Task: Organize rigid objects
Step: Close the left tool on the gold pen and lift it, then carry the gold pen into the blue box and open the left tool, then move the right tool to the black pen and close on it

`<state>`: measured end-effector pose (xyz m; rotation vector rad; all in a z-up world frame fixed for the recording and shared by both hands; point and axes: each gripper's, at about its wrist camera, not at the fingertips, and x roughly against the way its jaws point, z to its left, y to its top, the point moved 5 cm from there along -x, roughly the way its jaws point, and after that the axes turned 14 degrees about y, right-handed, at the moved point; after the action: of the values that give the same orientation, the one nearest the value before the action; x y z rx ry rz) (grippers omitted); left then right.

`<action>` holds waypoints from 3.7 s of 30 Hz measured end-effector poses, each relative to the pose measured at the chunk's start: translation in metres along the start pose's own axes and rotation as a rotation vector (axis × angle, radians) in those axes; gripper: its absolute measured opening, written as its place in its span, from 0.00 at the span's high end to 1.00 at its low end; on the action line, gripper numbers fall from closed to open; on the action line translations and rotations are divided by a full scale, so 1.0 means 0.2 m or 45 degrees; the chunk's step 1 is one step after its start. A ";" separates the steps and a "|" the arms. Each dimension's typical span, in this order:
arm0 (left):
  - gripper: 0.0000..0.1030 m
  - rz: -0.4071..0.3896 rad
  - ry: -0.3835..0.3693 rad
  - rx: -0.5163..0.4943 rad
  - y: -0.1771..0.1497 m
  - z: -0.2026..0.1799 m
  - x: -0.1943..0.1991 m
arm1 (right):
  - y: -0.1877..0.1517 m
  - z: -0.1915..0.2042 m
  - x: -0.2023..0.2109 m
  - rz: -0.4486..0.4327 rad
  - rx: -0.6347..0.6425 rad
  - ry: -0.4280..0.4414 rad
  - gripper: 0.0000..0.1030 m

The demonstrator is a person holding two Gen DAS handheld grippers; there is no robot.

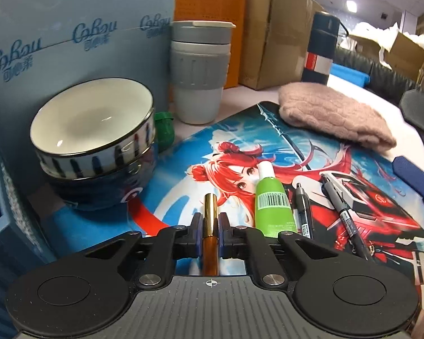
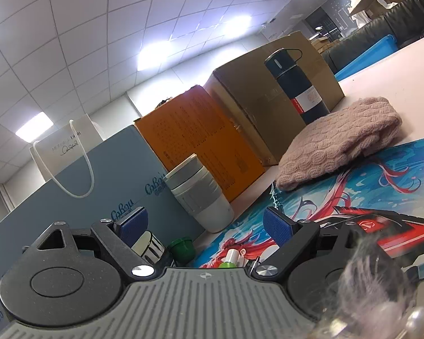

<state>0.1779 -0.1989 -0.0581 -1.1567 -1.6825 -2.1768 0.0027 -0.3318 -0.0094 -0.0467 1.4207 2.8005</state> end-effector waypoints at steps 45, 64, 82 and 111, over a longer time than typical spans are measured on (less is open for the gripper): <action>0.91 -0.357 0.202 -0.212 0.02 0.89 0.52 | -0.04 0.00 -0.04 0.050 0.032 0.019 0.14; 0.86 -0.292 0.230 -0.218 -0.01 0.89 0.56 | -0.04 -0.01 -0.03 0.045 0.018 0.004 0.14; 0.53 -0.593 0.081 0.071 0.00 0.48 0.85 | 0.05 -0.16 0.06 -0.036 -0.171 -0.138 0.14; 0.06 -0.621 0.220 0.484 -0.08 0.86 1.04 | -0.09 -0.20 -0.35 0.715 0.355 -0.476 0.90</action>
<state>0.1073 0.0240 0.0763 -0.4823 -2.3421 -1.9751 0.0735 -0.3523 -0.0444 0.9589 1.9229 2.7152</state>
